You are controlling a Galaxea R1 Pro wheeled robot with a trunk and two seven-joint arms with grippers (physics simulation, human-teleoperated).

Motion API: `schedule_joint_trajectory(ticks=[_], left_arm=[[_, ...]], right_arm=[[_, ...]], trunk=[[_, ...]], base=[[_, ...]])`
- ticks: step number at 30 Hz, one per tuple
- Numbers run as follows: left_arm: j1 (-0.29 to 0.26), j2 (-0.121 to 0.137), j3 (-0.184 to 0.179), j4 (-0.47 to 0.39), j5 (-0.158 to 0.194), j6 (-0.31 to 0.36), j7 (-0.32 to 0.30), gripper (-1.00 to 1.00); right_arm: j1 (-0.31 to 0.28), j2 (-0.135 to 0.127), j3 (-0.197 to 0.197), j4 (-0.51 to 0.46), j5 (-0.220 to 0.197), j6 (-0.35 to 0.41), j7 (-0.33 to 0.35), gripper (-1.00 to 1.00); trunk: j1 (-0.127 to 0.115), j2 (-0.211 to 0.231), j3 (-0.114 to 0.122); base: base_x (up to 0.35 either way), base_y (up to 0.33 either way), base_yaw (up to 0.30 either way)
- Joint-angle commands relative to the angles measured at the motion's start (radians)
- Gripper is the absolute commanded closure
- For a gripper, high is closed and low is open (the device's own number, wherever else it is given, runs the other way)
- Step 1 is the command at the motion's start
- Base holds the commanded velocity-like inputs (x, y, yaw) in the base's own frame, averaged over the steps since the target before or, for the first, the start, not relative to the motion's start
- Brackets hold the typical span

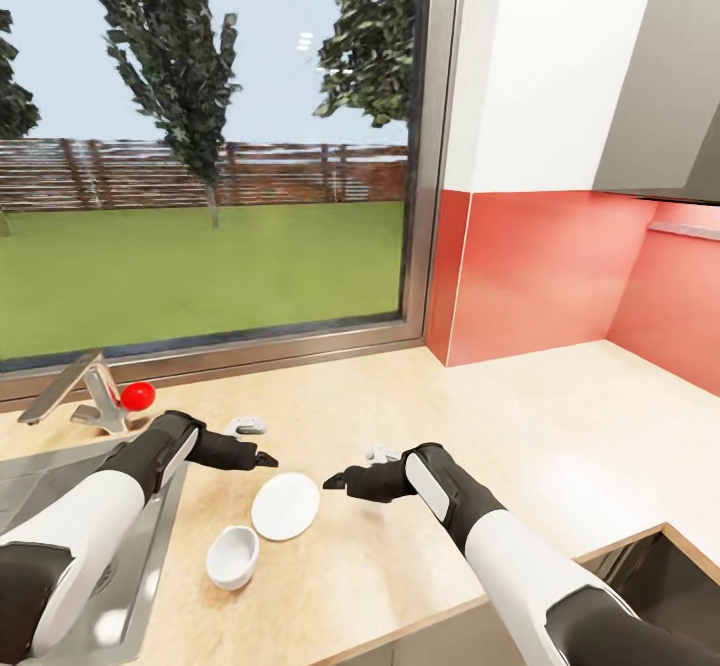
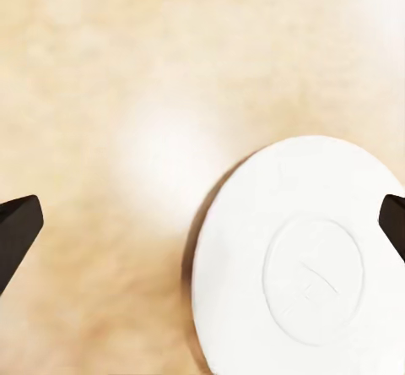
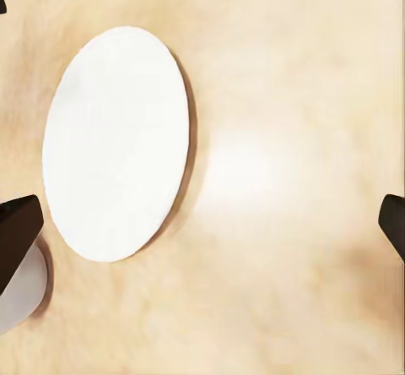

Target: Set up a coffee station on the kitchen countertop: keep the coffee maker on the countertop, move the bottle of coffee from the kitchen shelf to the counter next to the coffee maker, place a paper coffee filter on top of the coffee maker, put the saucer next to the coffee maker with the coffee cup on the saucer, and place the electric kettle next to the coffee maker.

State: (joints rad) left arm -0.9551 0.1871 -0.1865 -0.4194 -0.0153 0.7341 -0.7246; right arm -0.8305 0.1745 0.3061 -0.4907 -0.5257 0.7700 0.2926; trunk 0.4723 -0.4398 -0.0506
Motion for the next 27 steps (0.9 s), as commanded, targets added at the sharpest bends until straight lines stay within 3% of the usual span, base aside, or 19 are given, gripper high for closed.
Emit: schedule_joint_trajectory(ticks=[1,16,20,21,22,27], left_arm=[[-0.001,0.001,-0.003,-0.001,-0.002,0.004,-0.004,-1.00],[0.004,0.005,-0.005,0.012,0.000,0.015,-0.011,-1.00],[0.004,0.005,-0.006,0.027,-0.001,0.017,-0.012,-1.00],[0.004,0.006,-0.007,0.032,-0.001,0.019,-0.012,-1.00],[0.004,0.007,-0.007,0.033,-0.001,0.020,-0.012,-1.00],[0.004,0.008,-0.008,0.038,-0.004,0.022,-0.013,-1.00]], right_arm=[[-0.001,0.000,0.001,0.000,0.006,0.002,0.005,-1.00],[0.021,0.000,0.002,-0.001,0.006,0.002,0.006,-1.00],[0.023,0.000,0.025,-0.002,0.005,0.002,0.006,-1.00],[0.024,0.000,0.057,-0.003,0.003,0.002,0.006,-1.00],[0.024,0.000,0.065,-0.003,0.003,0.002,0.006,-1.00],[0.025,0.000,0.079,-0.005,0.001,0.002,0.006,-1.00]], trunk=[[0.001,-0.002,-0.002],[0.001,-0.002,-0.002],[0.001,-0.002,-0.002],[0.001,-0.002,-0.002],[0.001,-0.002,-0.002],[0.001,-0.002,-0.002]], base=[[0.045,0.000,0.000],[0.007,0.000,0.000],[0.000,0.000,0.000],[0.000,0.000,0.000],[0.000,0.000,0.000],[0.000,0.000,0.000]])
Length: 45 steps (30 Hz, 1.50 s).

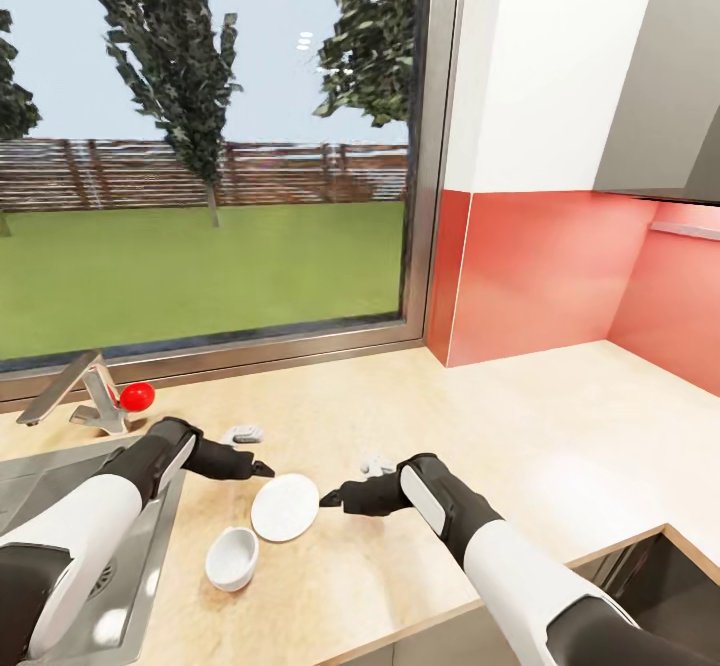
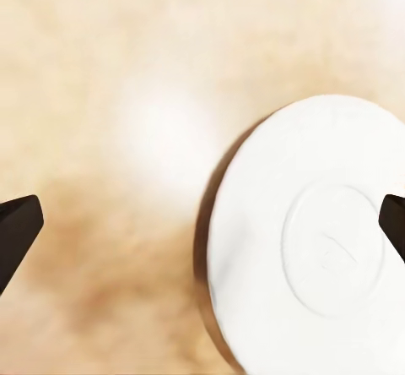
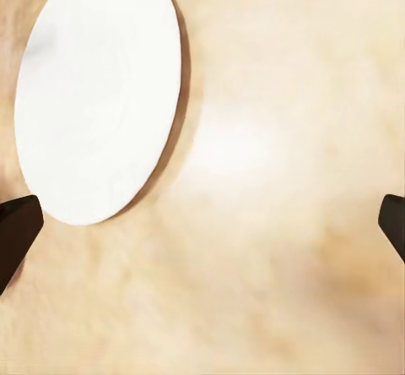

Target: Set up a coffee station on the kitchen countertop: keep the coffee maker on the countertop, move the bottle of coffee from the kitchen shelf to the counter next to the coffee maker, place a paper coffee filter on top of the coffee maker, put the saucer next to the coffee maker with the coffee cup on the saucer, and place the electric kettle next to the coffee maker.

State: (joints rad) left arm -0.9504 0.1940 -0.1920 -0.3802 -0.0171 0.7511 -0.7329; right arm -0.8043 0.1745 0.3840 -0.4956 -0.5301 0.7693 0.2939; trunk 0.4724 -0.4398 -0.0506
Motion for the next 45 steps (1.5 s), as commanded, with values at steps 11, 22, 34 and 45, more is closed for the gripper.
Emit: schedule_joint_trajectory(ticks=[11,22,34,45], left_arm=[[-0.001,0.000,-0.009,0.013,-0.003,0.020,-0.021,-1.00],[-0.001,-0.001,-0.013,0.014,-0.005,0.068,-0.094,-1.00],[-0.001,-0.002,-0.012,0.014,-0.003,0.073,-0.118,-1.00],[-0.001,-0.002,-0.003,0.016,0.005,0.069,-0.171,-1.00]], right_arm=[[-0.001,0.000,0.003,-0.001,0.006,0.002,0.005,-1.00],[-0.001,0.000,0.003,0.000,0.006,0.002,0.004,-1.00],[-0.001,0.000,0.003,0.000,0.006,0.002,0.004,-1.00],[-0.001,0.000,0.003,0.002,0.006,0.002,0.004,-1.00]], trunk=[[0.001,-0.002,-0.002],[0.001,-0.002,-0.002],[0.001,-0.002,-0.002],[0.001,-0.002,-0.002]], base=[[0.000,0.000,0.000],[0.000,0.000,0.000],[0.000,0.000,0.000],[0.000,0.000,0.000]])
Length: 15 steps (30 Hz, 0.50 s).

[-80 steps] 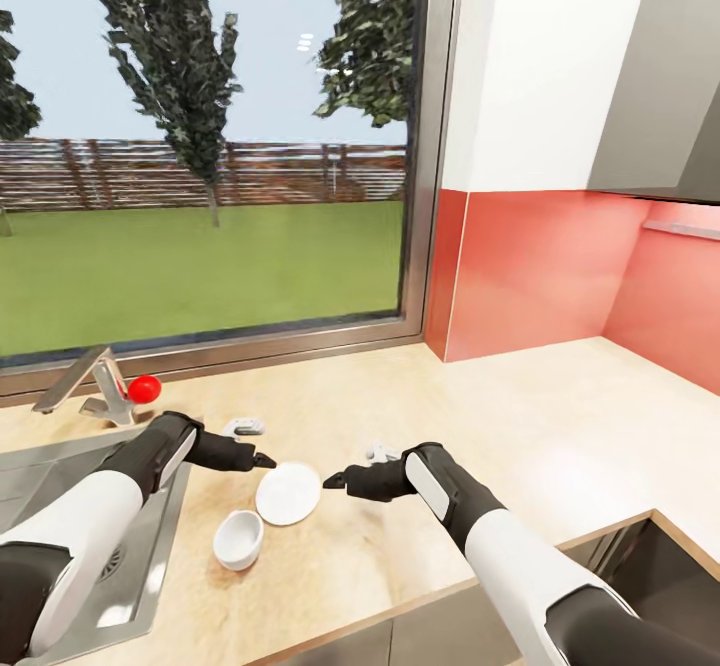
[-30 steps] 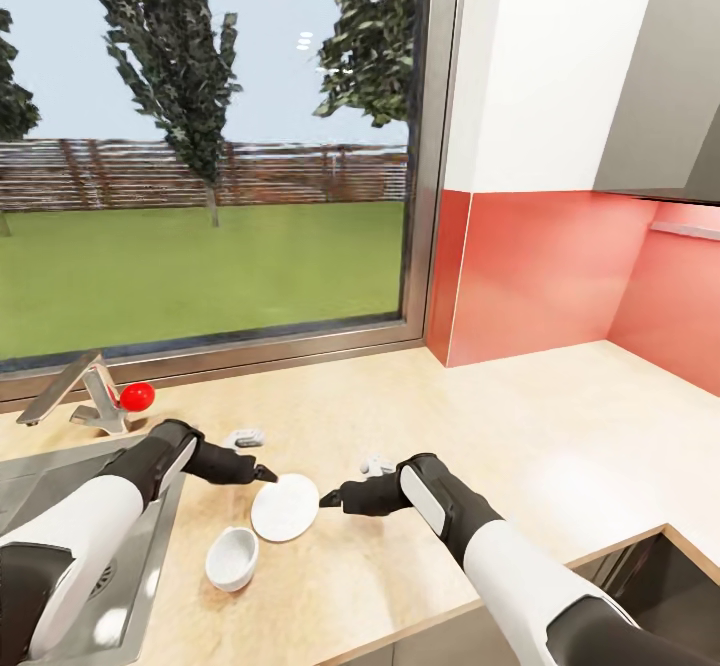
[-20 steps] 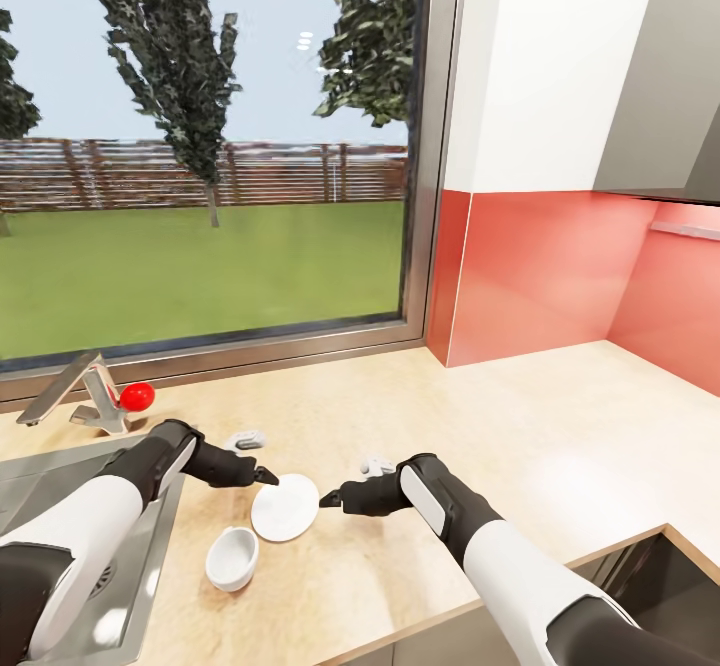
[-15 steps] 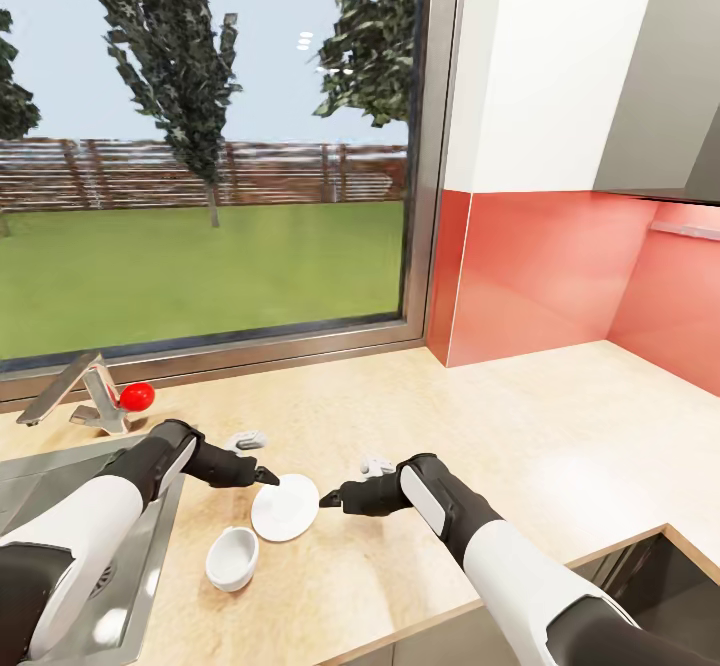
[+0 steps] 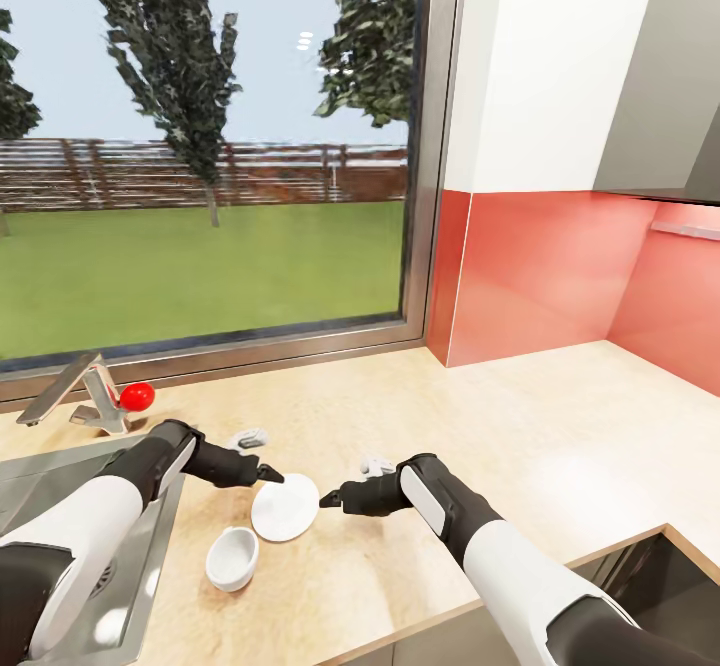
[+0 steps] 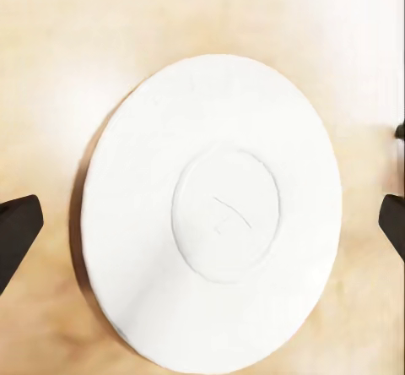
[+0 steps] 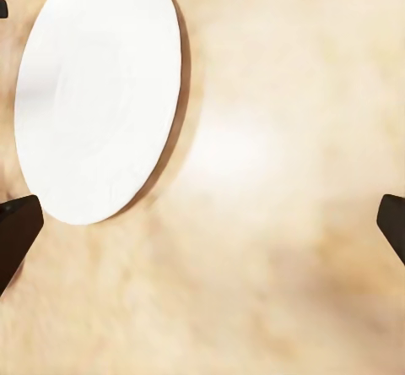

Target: Set up a coffee station on the kitchen countertop: keep the coffee maker on the countertop, move the bottle of coffee from the kitchen shelf to the counter next to the coffee maker, place a paper coffee filter on top of the coffee maker, put the saucer next to the coffee maker with the coffee cup on the saucer, and place the electric kettle next to the coffee maker.

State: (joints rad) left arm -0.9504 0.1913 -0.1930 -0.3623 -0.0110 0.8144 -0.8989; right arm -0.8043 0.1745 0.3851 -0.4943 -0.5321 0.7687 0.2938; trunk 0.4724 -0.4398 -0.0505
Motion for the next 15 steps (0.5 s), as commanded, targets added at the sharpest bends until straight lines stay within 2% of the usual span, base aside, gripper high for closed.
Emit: schedule_joint_trajectory(ticks=[1,11,13,15], left_arm=[[-0.001,0.001,-0.002,-0.001,-0.001,0.006,-0.007,-1.00],[-0.001,0.005,0.004,0.040,-0.002,-0.002,-0.030,-1.00],[-0.001,0.006,0.010,0.064,0.014,-0.011,-0.032,-1.00],[0.002,0.006,0.012,0.073,0.031,-0.050,-0.032,-1.00]], right_arm=[[-0.001,0.000,0.001,0.000,0.007,0.003,0.004,-1.00],[-0.001,0.000,0.001,0.000,0.007,0.003,0.004,-1.00],[0.000,0.000,0.001,0.000,0.007,0.003,0.005,-1.00],[-0.001,0.000,0.001,0.000,0.007,0.003,0.004,-1.00]], trunk=[[0.001,-0.002,-0.002],[0.001,-0.002,-0.002],[0.001,-0.002,-0.002],[0.001,-0.002,-0.002]], base=[[0.000,0.000,0.000],[0.000,0.000,0.000],[0.000,0.000,0.000],[0.000,0.000,0.000]])
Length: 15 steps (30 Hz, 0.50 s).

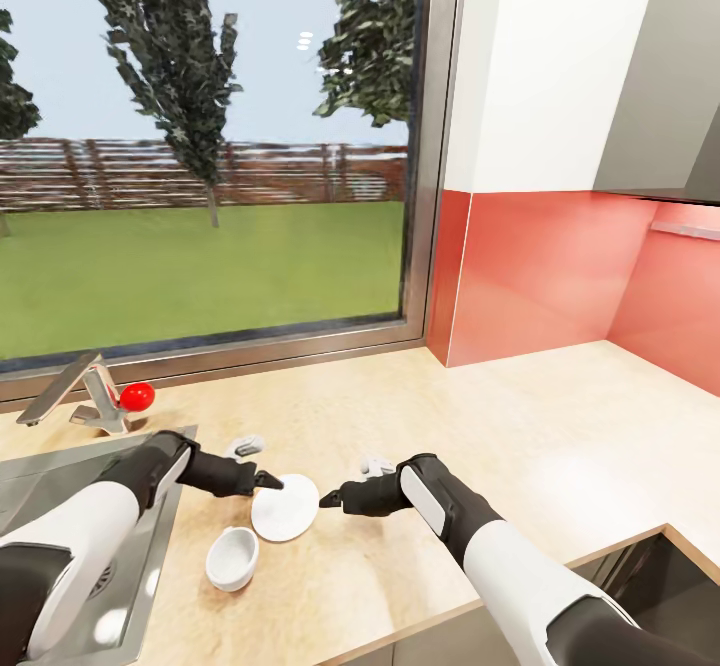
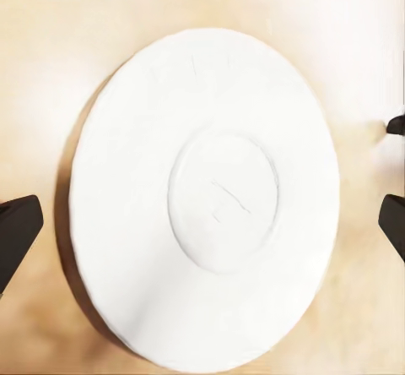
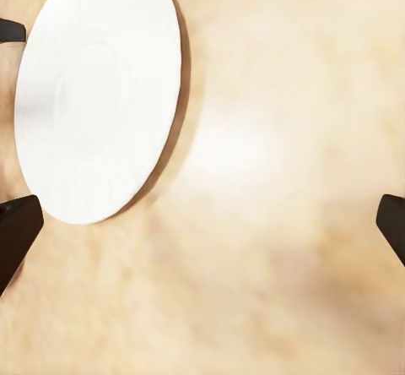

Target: Set up a coffee station on the kitchen countertop: keep the coffee maker on the countertop, move the bottle of coffee from the kitchen shelf to the counter next to the coffee maker, place a paper coffee filter on top of the coffee maker, put the saucer next to the coffee maker with the coffee cup on the saucer, and place the electric kettle next to the coffee maker.

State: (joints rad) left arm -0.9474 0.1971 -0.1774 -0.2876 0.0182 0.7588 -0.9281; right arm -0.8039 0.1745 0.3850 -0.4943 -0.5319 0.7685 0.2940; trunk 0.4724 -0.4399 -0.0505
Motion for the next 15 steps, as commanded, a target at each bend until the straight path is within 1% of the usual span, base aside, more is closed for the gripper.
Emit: schedule_joint_trajectory(ticks=[1,3,8,15], left_arm=[[0.002,0.001,-0.002,0.000,0.006,-0.009,-0.003,-1.00],[0.006,0.001,0.007,0.002,0.013,-0.027,-0.003,-1.00],[0.008,0.000,0.031,0.002,0.018,-0.036,-0.003,-1.00],[0.009,-0.002,0.034,0.002,0.019,-0.036,-0.003,-1.00]], right_arm=[[-0.001,0.000,0.002,0.000,0.007,0.003,0.004,-1.00],[-0.001,0.000,0.002,0.000,0.007,0.003,0.004,-1.00],[0.000,0.000,0.002,0.000,0.007,0.003,0.004,-1.00],[0.000,0.000,0.002,0.000,0.007,0.003,0.004,-1.00]], trunk=[[0.001,-0.002,-0.002],[0.001,-0.002,-0.002],[0.001,-0.002,-0.002],[0.001,-0.002,-0.002]], base=[[0.000,0.000,0.000],[0.000,0.000,0.000],[0.000,0.000,0.000],[0.000,0.000,0.000]])
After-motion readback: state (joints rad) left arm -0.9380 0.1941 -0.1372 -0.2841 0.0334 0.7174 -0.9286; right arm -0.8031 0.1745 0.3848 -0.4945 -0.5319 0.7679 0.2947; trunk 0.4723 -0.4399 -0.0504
